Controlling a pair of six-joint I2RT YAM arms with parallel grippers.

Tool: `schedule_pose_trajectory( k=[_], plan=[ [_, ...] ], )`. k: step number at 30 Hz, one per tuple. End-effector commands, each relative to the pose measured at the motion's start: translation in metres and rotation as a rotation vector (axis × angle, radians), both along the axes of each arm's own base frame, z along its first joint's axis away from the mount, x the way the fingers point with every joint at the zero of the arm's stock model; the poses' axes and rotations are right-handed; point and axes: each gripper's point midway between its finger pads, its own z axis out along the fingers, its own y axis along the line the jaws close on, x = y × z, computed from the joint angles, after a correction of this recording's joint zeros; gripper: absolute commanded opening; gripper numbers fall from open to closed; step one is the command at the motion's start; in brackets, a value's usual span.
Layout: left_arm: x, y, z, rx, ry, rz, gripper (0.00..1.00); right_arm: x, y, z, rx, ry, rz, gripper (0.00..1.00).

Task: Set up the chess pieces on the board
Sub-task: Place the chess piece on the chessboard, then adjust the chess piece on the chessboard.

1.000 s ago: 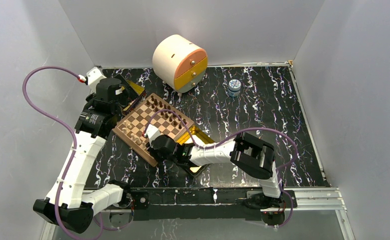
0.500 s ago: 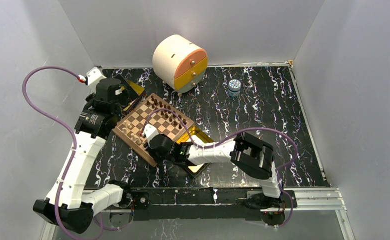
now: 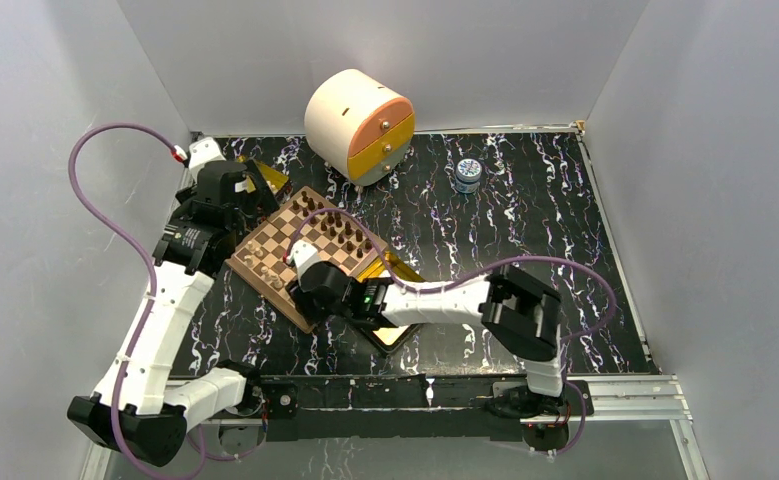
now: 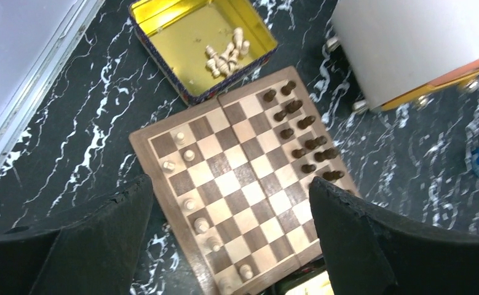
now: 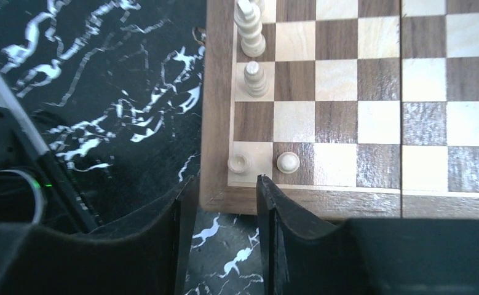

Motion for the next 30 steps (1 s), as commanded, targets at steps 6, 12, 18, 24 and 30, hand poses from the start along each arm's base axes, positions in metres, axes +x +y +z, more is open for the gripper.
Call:
schedule_pose_trajectory(
  k=[6,12,18,24,30],
  plan=[
    [-0.018,-0.018,-0.063,0.161,0.269,-0.317,0.81,-0.023,-0.029,0.095,0.202,0.035,0.013,0.51],
    [-0.019,-0.041,-0.096,0.162,0.388,-0.519,0.53,-0.037,-0.069,0.122,0.285,0.052,0.009,0.51],
    [-0.014,-0.061,-0.123,0.121,0.443,-0.633,0.30,-0.038,-0.107,0.136,0.325,0.020,-0.038,0.51],
    [-0.017,-0.072,-0.154,0.087,0.499,-0.676,0.21,-0.032,-0.131,0.151,0.351,-0.041,-0.076,0.49],
    [-0.024,-0.083,-0.179,0.063,0.574,-0.719,0.06,-0.026,-0.144,0.162,0.364,-0.096,-0.099,0.47]
  ],
)
